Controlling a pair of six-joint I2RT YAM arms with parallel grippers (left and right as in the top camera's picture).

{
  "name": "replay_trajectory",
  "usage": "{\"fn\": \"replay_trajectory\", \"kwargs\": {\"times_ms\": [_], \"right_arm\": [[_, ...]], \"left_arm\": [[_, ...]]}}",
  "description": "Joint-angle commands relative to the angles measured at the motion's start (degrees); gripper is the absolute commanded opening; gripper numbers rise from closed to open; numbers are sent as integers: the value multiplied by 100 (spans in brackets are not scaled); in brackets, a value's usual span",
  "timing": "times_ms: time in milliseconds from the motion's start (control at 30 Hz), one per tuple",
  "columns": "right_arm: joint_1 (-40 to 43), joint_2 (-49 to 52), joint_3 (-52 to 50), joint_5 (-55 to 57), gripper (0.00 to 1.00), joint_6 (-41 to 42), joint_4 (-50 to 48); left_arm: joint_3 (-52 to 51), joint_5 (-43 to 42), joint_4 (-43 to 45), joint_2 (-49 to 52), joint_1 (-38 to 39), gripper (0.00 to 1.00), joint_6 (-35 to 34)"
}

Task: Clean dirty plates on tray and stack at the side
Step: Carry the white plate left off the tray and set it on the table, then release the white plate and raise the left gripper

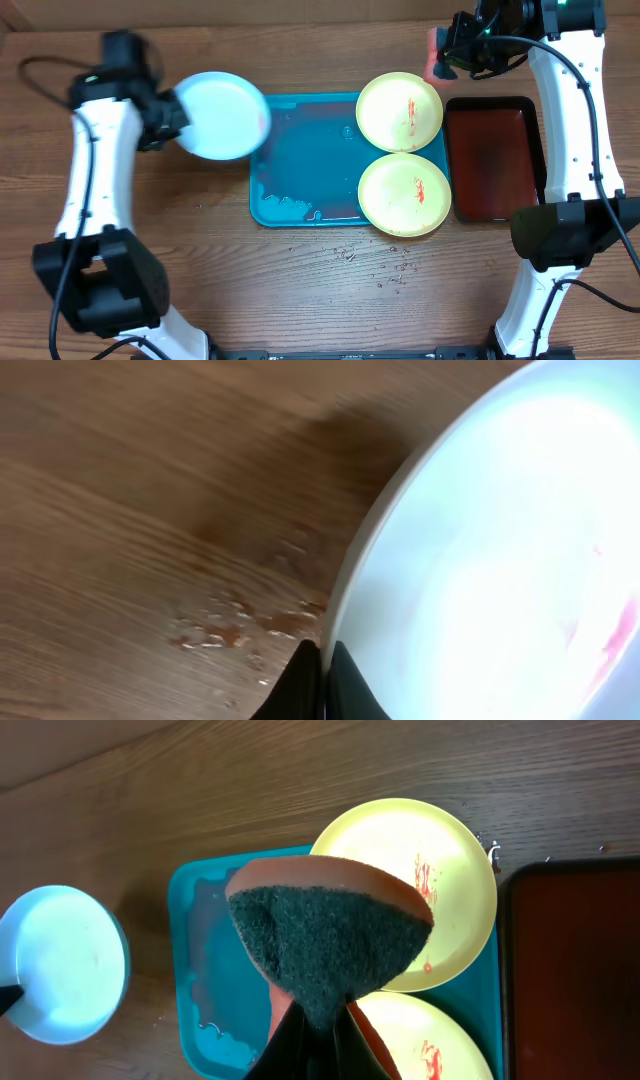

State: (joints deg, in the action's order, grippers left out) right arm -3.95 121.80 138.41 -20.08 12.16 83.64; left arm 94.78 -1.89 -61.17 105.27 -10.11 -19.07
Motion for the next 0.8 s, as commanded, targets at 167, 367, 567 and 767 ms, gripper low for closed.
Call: {"fn": "replay_trajectory", "kwargs": {"times_ms": [167, 367, 567, 767], "right_arm": [[0, -28, 52, 13, 4, -28, -37], [0, -28, 52, 13, 4, -26, -33], [-4, -28, 52, 11, 4, -24, 9], [-4, -28, 52, 13, 4, -26, 9]], "left_arm": [[-1762, -1449, 1502, 35, -1108, 4, -96], [-2638, -1071, 2686, 35, -1165, 4, -208], [-2981, -518, 3228, 37, -1165, 4, -431], [-2986, -234, 3259, 37, -1163, 4, -428]]}}
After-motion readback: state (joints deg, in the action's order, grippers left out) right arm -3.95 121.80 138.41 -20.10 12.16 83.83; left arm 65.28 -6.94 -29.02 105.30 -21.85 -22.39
